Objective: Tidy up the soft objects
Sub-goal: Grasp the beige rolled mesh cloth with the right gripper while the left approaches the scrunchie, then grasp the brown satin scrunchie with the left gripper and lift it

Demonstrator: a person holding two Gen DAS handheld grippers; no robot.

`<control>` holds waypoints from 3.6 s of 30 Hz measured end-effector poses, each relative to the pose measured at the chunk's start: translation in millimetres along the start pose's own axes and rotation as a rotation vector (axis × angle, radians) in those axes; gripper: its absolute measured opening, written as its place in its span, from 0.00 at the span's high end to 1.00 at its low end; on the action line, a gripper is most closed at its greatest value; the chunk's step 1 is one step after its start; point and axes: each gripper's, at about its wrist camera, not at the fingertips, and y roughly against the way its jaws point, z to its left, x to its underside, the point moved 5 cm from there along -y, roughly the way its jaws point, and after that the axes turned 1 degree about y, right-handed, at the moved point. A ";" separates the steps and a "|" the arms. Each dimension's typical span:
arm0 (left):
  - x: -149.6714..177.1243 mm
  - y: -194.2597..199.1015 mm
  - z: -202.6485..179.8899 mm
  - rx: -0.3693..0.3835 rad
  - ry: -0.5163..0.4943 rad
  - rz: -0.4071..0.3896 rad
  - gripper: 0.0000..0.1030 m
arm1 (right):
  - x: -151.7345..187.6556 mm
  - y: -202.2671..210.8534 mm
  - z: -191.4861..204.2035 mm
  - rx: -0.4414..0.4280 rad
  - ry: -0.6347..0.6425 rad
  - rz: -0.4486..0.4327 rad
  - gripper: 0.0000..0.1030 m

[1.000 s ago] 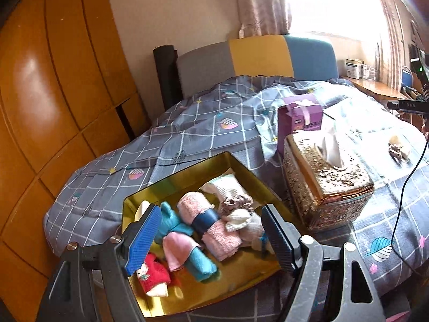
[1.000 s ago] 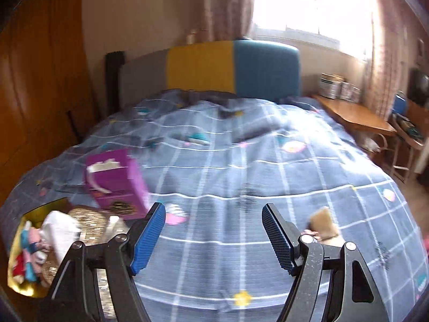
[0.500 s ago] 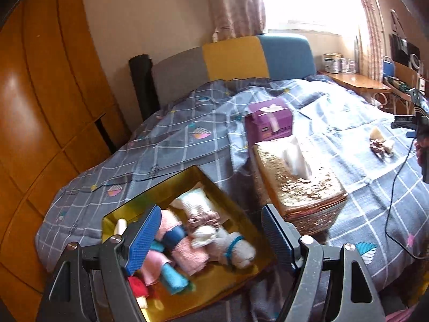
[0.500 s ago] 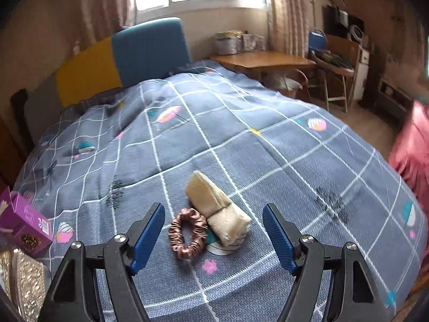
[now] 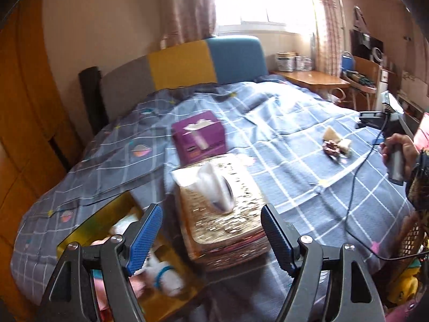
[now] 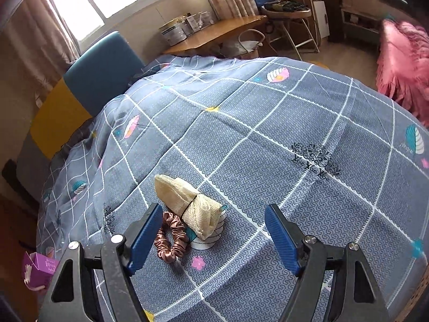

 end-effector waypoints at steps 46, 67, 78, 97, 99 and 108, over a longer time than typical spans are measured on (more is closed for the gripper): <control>-50.2 -74.4 -148.7 0.320 -0.128 0.142 0.28 | -17.2 -58.1 24.4 0.098 0.420 0.193 0.85; -86.8 -243.8 -277.6 0.466 0.021 0.427 0.42 | -15.2 -76.3 -7.1 0.120 0.290 0.303 0.76; -84.6 -290.0 -310.1 0.457 0.058 0.509 0.42 | -22.6 -76.6 -26.7 0.090 0.169 0.337 0.58; -132.2 -273.8 -255.4 0.351 -0.068 0.393 0.83 | -12.9 -82.5 -2.6 0.081 0.316 0.322 0.75; -155.1 -269.3 -229.8 0.305 -0.063 0.355 0.83 | -13.6 -83.1 -5.9 0.077 0.310 0.323 0.75; -251.7 -240.8 -45.0 0.055 0.095 0.205 0.83 | -12.1 -83.8 1.1 0.090 0.358 0.304 0.74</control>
